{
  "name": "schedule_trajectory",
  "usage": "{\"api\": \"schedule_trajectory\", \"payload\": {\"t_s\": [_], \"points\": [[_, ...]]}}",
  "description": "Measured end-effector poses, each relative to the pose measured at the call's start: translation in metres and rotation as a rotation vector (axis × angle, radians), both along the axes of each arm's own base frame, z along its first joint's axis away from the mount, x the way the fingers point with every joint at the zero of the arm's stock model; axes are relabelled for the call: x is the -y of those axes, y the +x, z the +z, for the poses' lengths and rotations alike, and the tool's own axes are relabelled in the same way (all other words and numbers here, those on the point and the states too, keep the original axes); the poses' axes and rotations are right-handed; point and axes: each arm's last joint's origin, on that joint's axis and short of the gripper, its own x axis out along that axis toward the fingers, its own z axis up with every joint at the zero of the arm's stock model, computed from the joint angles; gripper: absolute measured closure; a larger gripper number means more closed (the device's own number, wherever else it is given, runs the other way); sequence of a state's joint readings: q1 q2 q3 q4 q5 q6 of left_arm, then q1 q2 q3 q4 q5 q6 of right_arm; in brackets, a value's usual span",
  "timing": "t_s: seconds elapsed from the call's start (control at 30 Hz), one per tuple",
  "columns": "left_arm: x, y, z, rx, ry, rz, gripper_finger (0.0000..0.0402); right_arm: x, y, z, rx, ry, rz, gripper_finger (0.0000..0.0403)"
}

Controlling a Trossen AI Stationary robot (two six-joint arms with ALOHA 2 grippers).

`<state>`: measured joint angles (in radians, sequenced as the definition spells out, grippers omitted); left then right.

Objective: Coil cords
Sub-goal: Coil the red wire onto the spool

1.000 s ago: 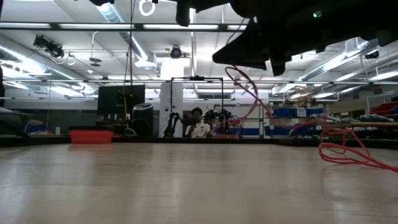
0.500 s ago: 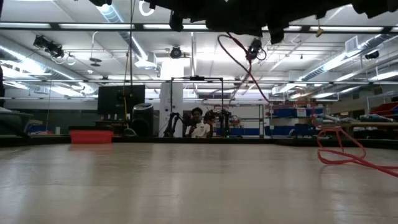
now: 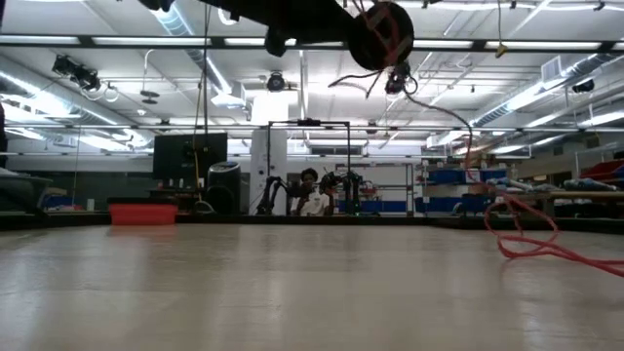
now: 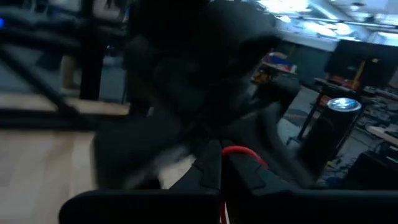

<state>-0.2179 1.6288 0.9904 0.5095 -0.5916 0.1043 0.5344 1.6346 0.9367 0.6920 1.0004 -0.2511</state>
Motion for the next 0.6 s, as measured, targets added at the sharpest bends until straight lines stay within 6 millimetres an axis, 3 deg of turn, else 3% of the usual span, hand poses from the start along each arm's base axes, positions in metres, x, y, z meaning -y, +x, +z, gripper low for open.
{"api": "schedule_trajectory", "payload": {"t_s": [0.4, 0.6], "points": [[0.000, 0.000, 0.003, 0.015, -0.015, -0.041, 0.0401, 0.013, -0.033, 0.033, -0.071, -0.045, -0.107, 0.0403], [0.001, 0.001, 0.004, 0.016, -0.017, -0.070, 0.0401, 0.009, -0.049, 0.041, -0.093, -0.070, -0.156, 0.0403]]}}
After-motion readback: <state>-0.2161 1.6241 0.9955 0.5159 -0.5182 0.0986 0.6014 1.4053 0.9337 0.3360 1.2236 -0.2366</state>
